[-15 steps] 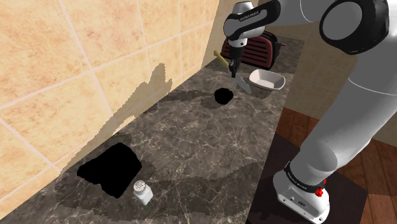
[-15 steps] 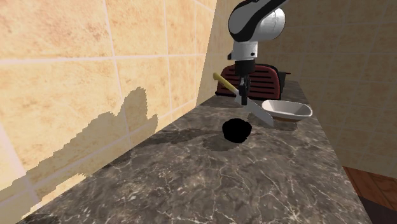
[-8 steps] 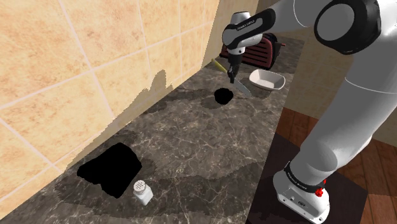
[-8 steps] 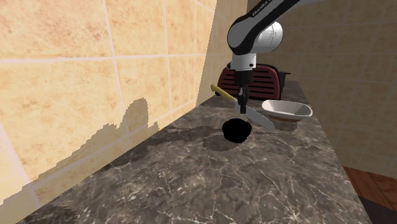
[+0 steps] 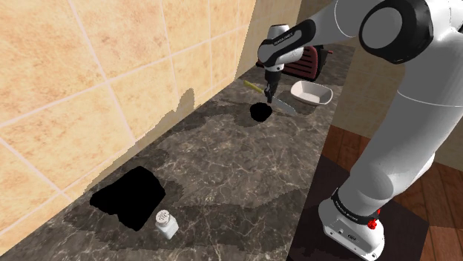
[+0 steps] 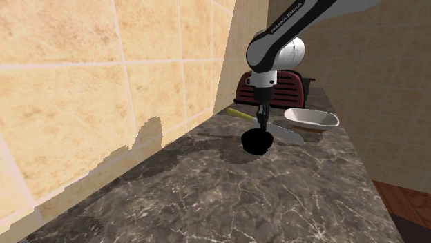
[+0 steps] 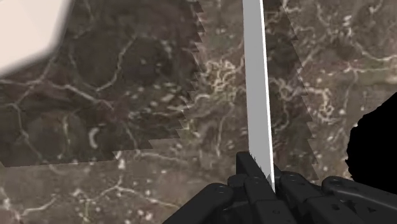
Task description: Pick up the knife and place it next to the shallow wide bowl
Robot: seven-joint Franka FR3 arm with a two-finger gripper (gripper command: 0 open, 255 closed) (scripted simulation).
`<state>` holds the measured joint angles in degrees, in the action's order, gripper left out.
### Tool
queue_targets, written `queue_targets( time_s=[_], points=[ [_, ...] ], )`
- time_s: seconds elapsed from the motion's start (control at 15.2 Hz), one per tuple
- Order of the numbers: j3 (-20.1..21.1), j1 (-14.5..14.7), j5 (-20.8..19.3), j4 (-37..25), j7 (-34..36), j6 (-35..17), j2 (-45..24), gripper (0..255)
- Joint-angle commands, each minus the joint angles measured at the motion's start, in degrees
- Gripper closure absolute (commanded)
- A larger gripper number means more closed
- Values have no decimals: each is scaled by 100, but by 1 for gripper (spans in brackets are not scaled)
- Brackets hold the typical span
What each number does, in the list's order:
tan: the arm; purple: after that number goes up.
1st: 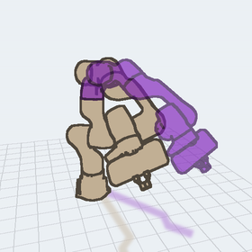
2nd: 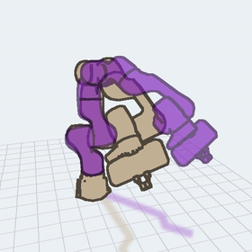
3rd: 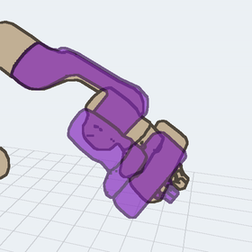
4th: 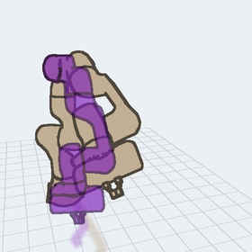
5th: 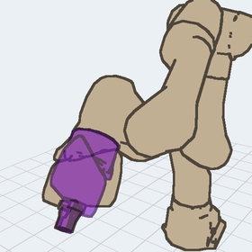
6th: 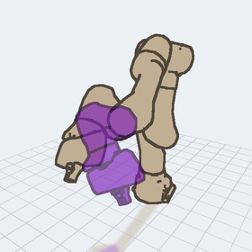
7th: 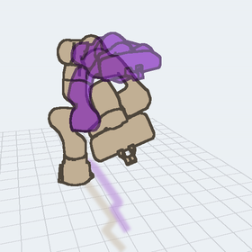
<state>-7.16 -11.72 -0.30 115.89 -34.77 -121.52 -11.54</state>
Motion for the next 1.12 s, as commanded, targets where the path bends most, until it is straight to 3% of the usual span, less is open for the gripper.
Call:
queue_targets(
  time_s=[0.0,0.33,0.4,0.73,1.06],
  points=[
    [3,3,2,6,6,-21,-14,255],
    [3,3,2,6,6,-21,-13,255],
    [3,3,2,6,6,-21,-13,0],
    [3,3,2,6,6,-21,-14,0],
    [2,19,-28,-440,27,669,232,0]
  ],
)
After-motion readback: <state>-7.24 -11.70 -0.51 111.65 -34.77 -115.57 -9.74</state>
